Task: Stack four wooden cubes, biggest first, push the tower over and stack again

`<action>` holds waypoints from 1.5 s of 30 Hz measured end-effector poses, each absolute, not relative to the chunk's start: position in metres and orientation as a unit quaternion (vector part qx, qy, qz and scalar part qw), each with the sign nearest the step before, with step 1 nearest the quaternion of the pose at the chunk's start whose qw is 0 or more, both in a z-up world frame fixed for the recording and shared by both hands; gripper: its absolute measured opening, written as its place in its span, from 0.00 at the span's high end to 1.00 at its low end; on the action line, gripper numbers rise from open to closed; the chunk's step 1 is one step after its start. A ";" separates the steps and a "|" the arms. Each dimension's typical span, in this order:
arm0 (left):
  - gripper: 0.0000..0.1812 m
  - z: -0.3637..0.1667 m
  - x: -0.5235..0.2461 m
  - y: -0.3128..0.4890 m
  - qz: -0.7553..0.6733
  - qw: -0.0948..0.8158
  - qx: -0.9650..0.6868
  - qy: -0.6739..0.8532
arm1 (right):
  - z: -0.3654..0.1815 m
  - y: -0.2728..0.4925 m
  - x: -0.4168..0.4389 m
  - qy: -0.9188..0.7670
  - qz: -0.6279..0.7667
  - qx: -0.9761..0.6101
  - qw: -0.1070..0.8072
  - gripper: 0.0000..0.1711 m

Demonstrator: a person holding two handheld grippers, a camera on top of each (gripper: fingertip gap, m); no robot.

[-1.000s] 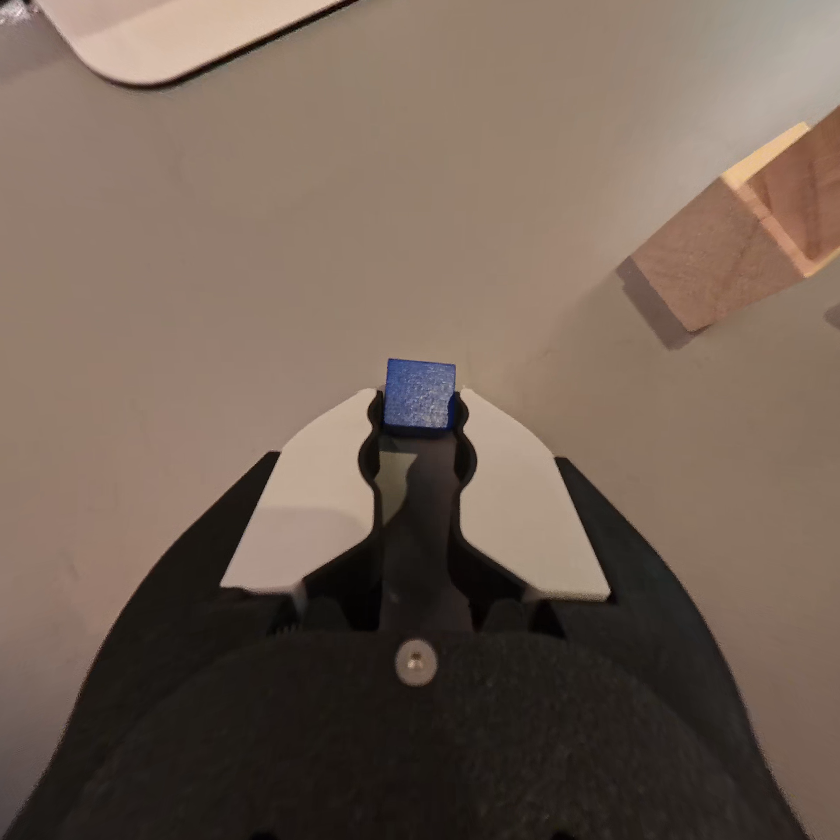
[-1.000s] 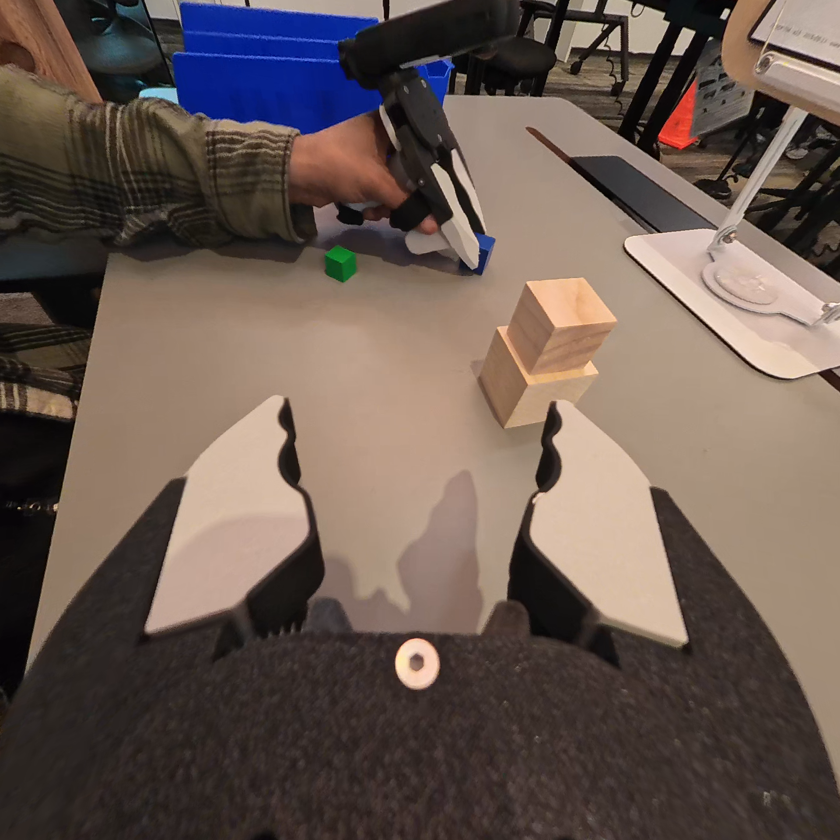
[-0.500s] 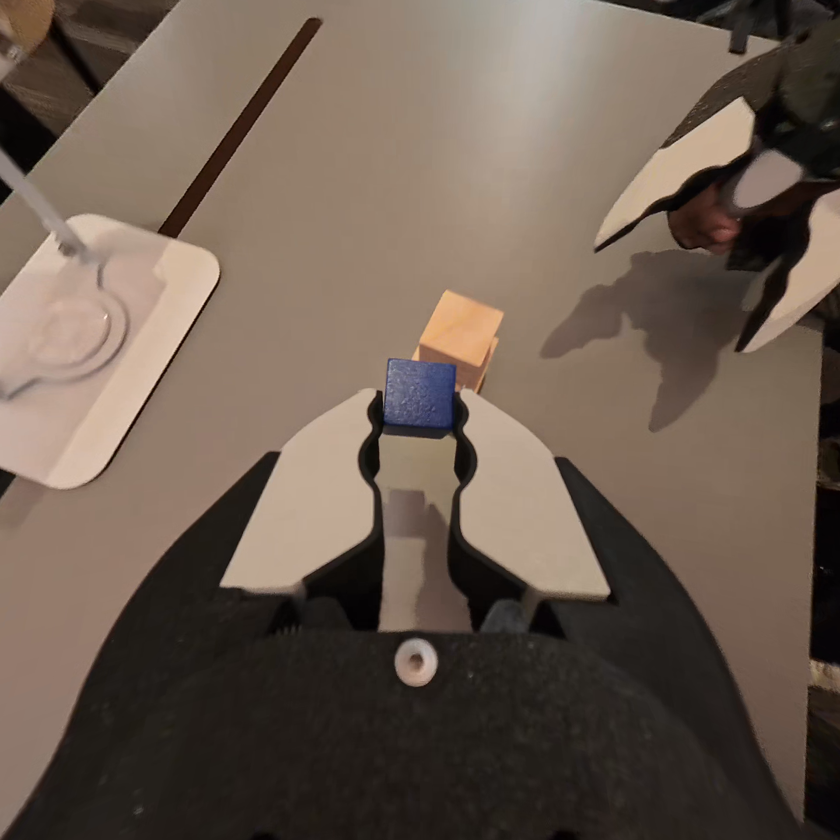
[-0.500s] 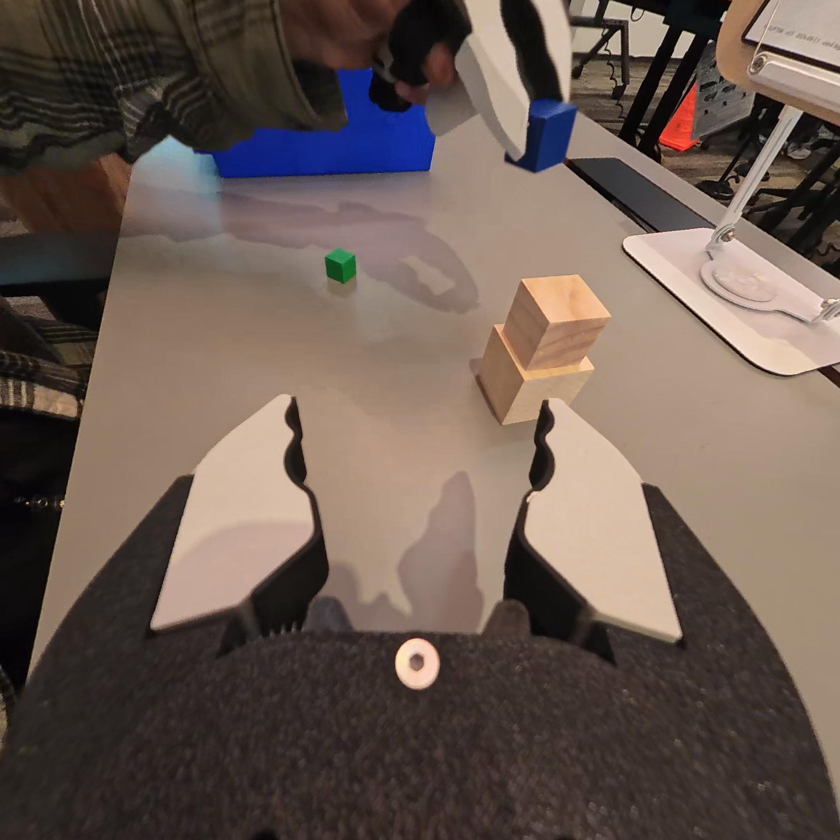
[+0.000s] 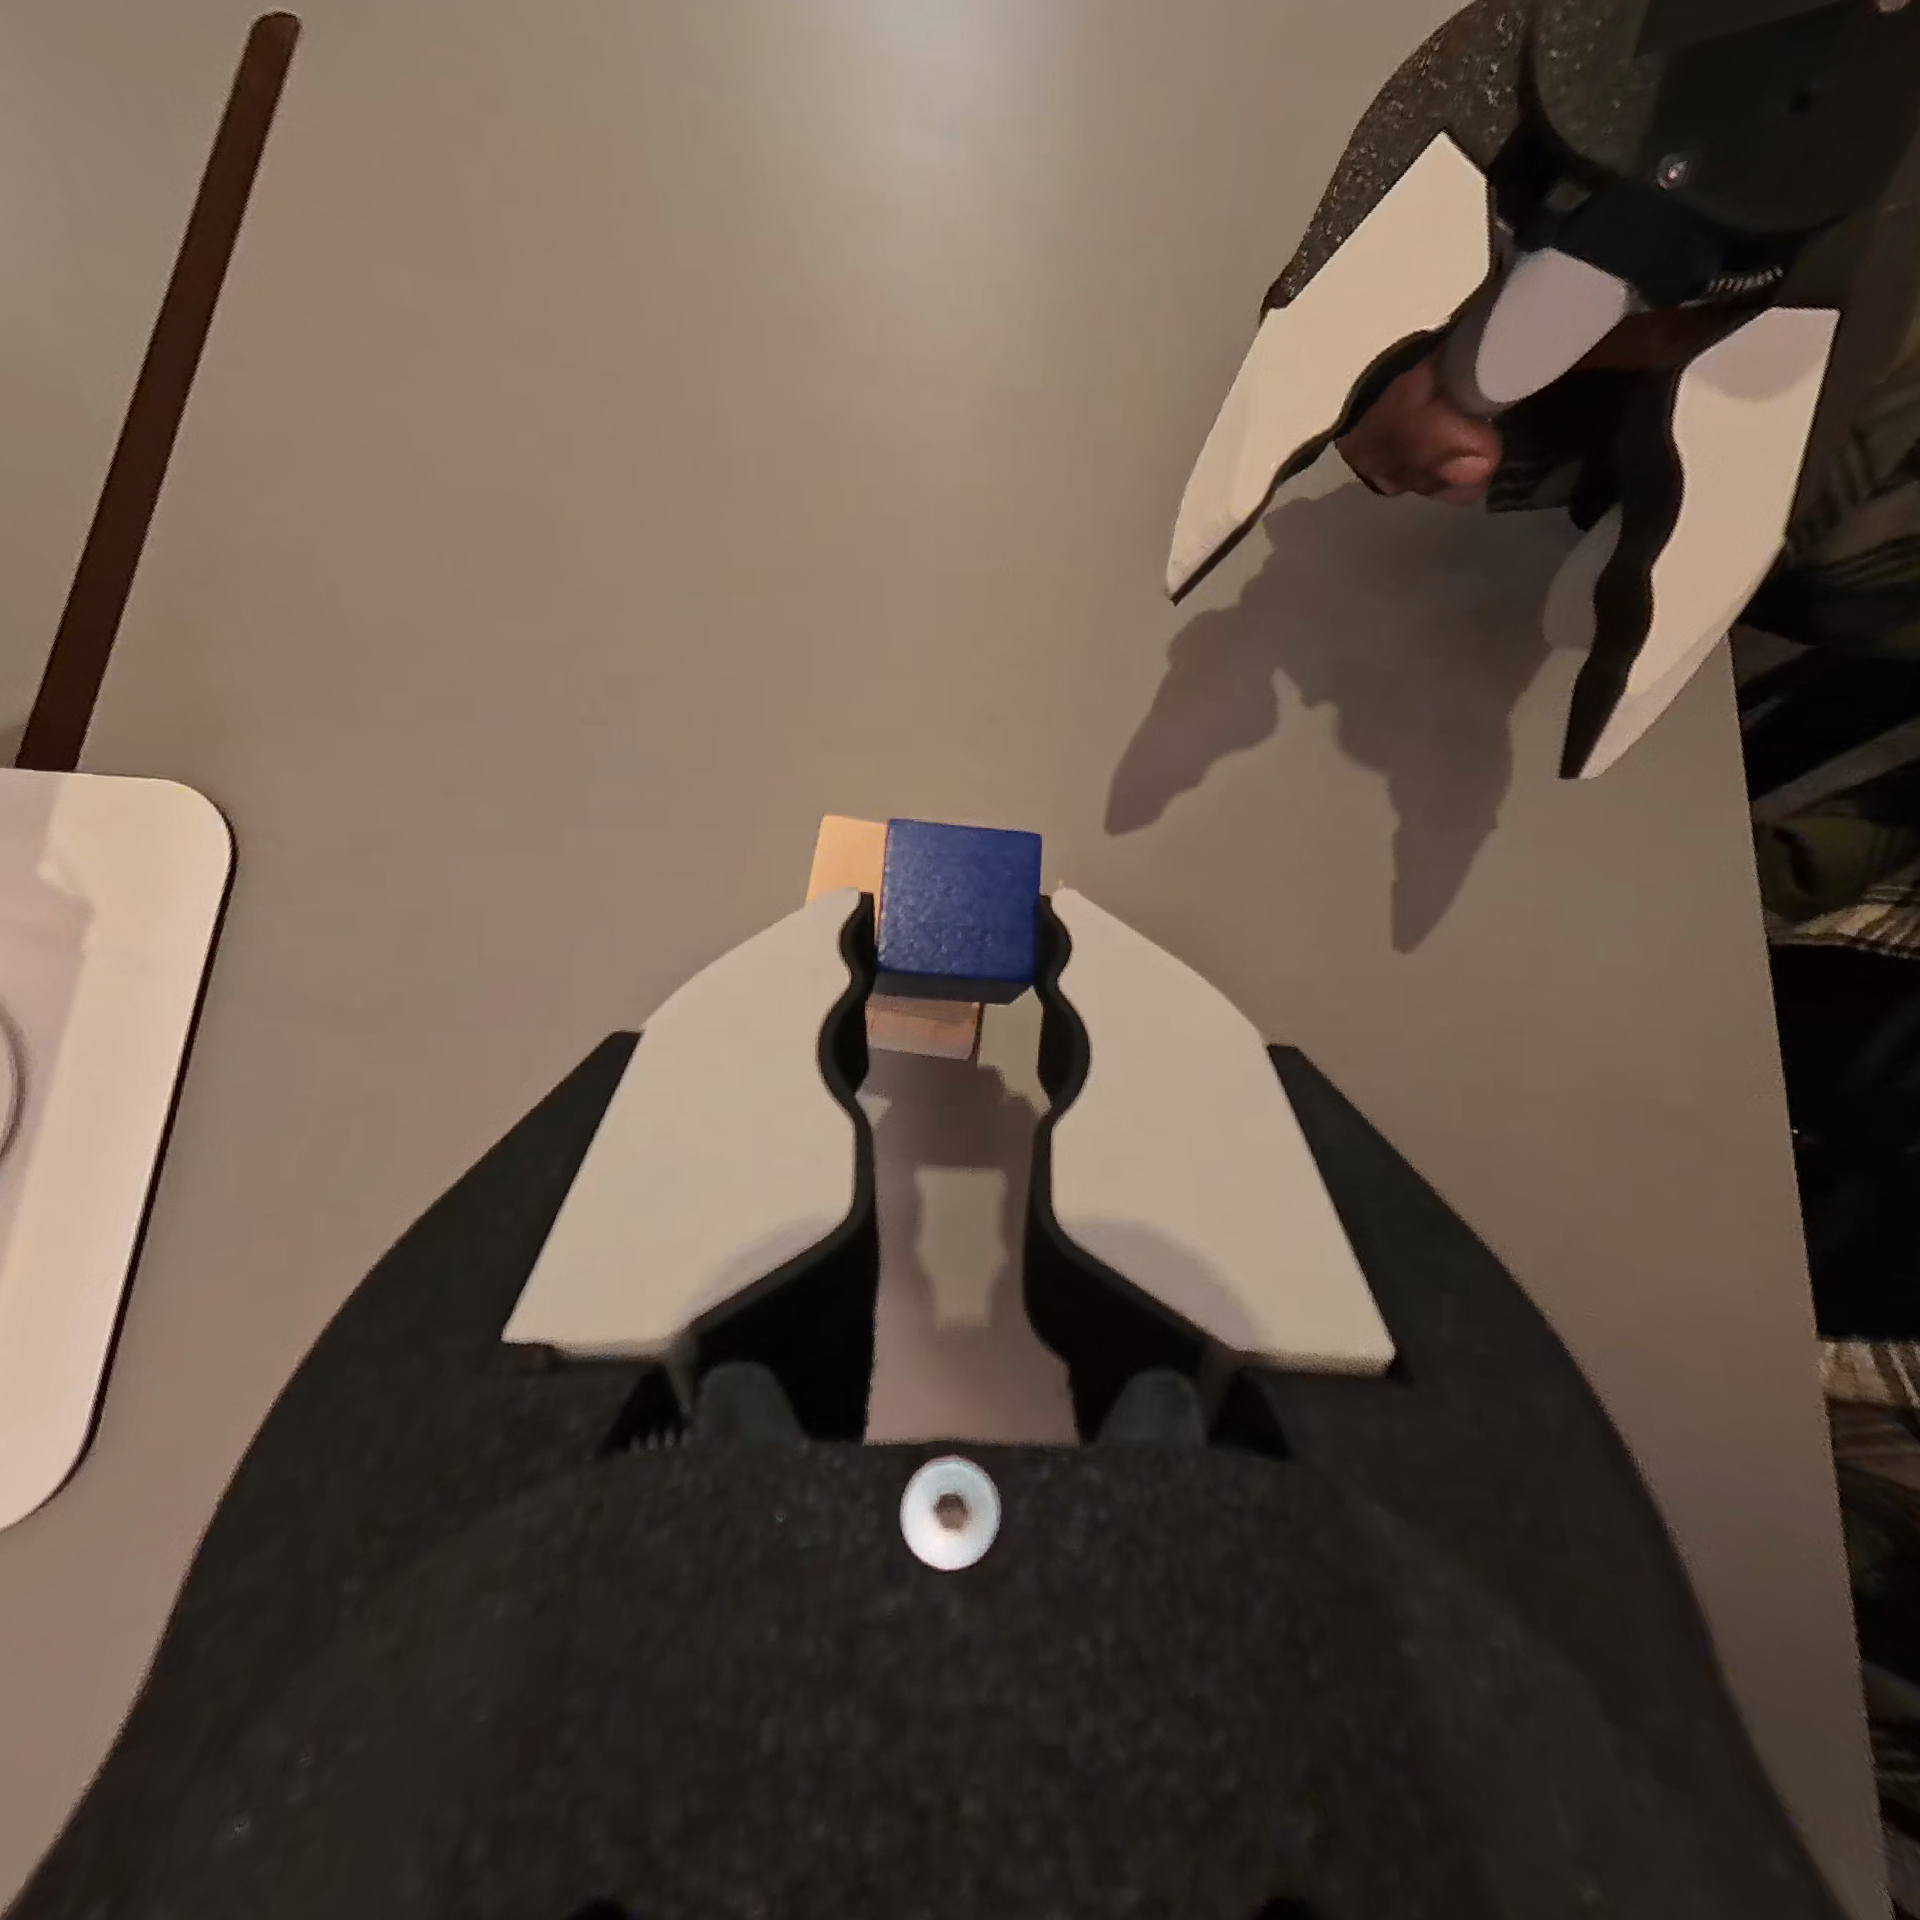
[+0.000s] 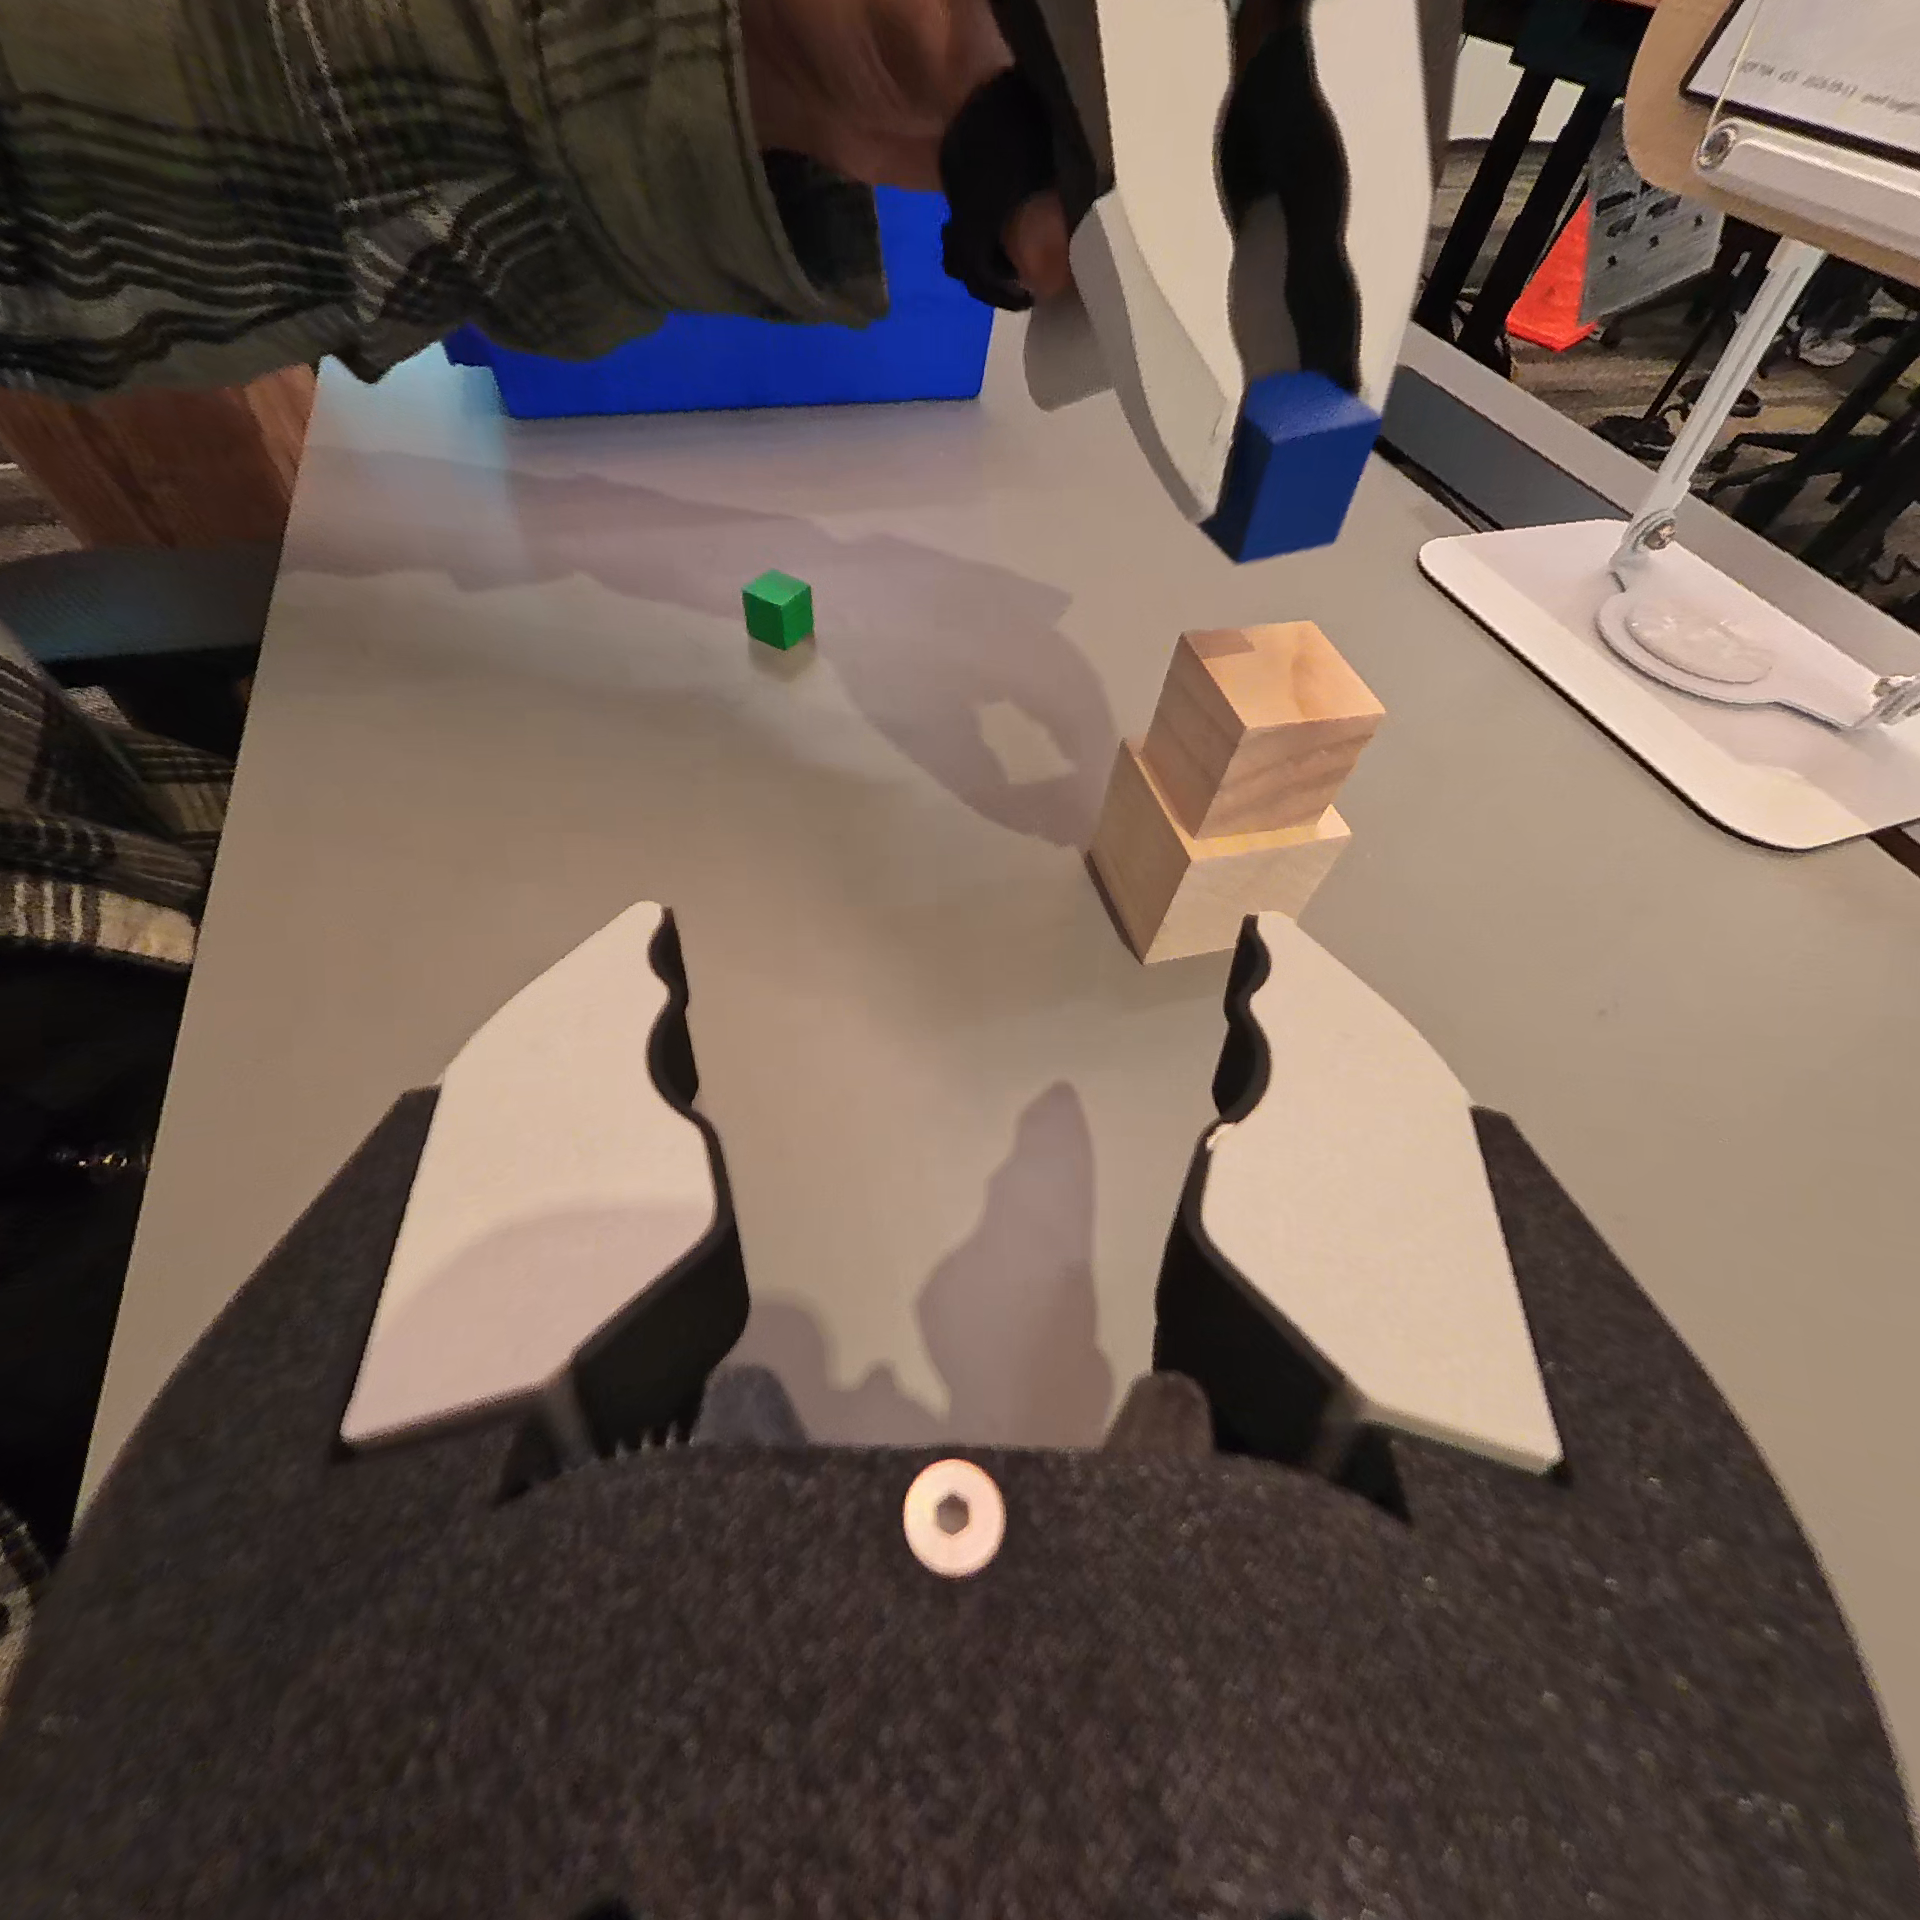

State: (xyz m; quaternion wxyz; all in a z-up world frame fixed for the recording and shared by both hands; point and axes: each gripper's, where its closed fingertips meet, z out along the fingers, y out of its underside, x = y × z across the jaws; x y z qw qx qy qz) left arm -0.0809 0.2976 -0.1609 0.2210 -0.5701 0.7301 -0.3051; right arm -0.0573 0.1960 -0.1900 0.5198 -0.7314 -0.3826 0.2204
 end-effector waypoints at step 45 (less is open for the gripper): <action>0.61 -0.200 -0.232 0.318 -0.244 0.312 -0.732 0.554 | -0.193 0.195 -0.064 -0.387 0.233 -0.730 0.513 0.41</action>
